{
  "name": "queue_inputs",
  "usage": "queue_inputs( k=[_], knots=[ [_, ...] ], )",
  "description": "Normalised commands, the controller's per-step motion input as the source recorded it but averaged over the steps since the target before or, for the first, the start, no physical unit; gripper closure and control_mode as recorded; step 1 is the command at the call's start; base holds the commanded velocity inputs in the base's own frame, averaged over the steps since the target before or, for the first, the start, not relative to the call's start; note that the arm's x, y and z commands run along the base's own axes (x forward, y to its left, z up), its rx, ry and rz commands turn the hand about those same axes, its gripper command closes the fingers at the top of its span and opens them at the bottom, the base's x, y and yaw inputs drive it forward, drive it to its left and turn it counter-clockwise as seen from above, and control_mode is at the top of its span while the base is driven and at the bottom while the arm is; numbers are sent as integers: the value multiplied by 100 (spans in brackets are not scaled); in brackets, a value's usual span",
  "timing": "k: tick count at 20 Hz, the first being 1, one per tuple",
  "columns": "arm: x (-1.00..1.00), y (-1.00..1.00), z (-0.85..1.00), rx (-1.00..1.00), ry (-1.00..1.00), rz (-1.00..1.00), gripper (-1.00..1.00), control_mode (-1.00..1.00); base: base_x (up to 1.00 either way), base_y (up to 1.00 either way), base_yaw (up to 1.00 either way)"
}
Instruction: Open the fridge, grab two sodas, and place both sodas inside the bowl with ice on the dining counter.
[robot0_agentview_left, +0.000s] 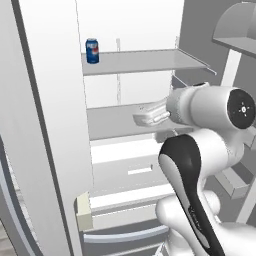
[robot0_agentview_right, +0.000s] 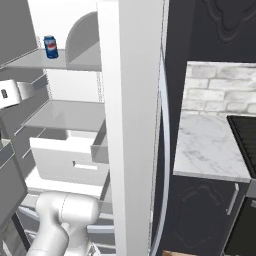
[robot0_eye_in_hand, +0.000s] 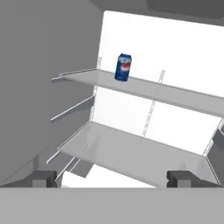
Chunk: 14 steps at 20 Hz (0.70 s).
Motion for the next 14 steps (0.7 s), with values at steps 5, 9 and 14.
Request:
queue_inputs(
  k=[5, 9, 14],
  knots=[
    [22, 4, 47, 0, -8, 0, -100, -100, 0, 0, 0],
    [26, 8, 43, 0, -7, 0, -100, -100, 0, 0, 0],
    [40, 17, 36, 0, -2, 0, -100, -100, 0, 0, 0]
  ],
)
